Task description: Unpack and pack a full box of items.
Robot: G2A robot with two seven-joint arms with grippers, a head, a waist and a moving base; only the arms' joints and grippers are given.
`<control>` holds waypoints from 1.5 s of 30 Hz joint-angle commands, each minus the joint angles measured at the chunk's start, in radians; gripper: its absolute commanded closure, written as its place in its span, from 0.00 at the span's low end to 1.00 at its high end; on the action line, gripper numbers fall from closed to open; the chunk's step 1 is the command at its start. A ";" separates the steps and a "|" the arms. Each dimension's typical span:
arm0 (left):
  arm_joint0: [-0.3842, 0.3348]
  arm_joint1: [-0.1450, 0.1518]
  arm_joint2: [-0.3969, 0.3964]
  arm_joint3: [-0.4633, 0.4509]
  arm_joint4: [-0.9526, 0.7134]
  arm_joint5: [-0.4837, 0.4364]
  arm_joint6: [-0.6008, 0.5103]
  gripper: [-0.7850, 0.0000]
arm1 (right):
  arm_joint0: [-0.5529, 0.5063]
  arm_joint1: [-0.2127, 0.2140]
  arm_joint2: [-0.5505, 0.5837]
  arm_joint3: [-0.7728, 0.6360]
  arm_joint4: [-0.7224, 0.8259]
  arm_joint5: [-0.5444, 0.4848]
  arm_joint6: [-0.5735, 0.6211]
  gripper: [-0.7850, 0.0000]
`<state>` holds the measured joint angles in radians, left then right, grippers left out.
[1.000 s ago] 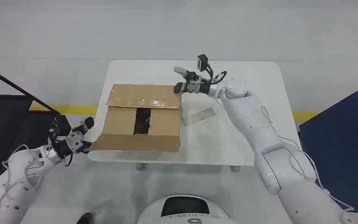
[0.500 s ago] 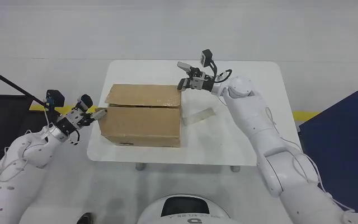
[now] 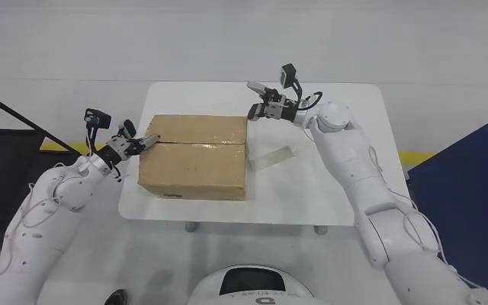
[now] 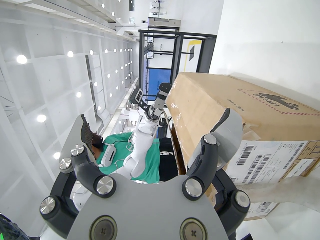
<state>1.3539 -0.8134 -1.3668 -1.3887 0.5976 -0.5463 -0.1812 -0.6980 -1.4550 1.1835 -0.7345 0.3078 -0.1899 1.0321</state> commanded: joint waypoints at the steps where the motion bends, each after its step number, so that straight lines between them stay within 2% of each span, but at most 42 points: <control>1: -0.013 -0.005 0.016 0.009 0.031 0.025 0.001 0.00 | -0.003 0.003 0.005 -0.010 -0.003 0.000 -0.004 0.00; 8: -0.046 -0.023 0.069 0.025 0.134 0.105 0.008 0.00 | -0.040 0.016 0.014 -0.141 -0.040 0.011 -0.066 0.00; 20: -0.070 -0.037 0.071 0.048 0.142 0.145 -0.018 0.00 | -0.042 0.017 0.013 -0.145 -0.048 0.009 -0.073 0.00; 23: -0.070 -0.037 0.071 0.048 0.142 0.145 -0.018 0.00 | -0.068 0.024 0.010 -0.178 -0.116 -0.020 -0.125 0.00; 27: -0.070 -0.037 0.071 0.048 0.142 0.145 -0.018 0.00 | -0.125 0.065 0.075 -0.195 -0.232 -0.116 -0.085 0.00; 29: -0.070 -0.037 0.071 0.048 0.142 0.145 -0.018 0.00 | -0.142 0.081 0.096 -0.194 -0.285 -0.112 -0.057 0.00; 30: -0.070 -0.037 0.071 0.048 0.142 0.145 -0.018 0.00 | -0.141 0.094 0.109 -0.194 -0.341 -0.077 -0.038 0.00; 39: -0.070 -0.037 0.071 0.048 0.142 0.145 -0.018 0.00 | -0.141 0.094 0.109 -0.194 -0.341 -0.077 -0.038 0.00; 42: -0.070 -0.037 0.071 0.048 0.142 0.145 -0.018 0.00 | -0.157 0.097 0.053 -0.215 -0.513 -0.067 -0.100 0.00; 45: -0.070 -0.037 0.071 0.048 0.142 0.145 -0.018 0.00 | -0.182 0.111 0.029 -0.230 -0.613 -0.150 -0.032 0.00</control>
<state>1.2842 -0.8501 -1.2957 -1.3409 0.7397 -0.4012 -0.1996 -0.8735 -1.3497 1.2122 -0.9633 -0.2380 -0.3029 0.9355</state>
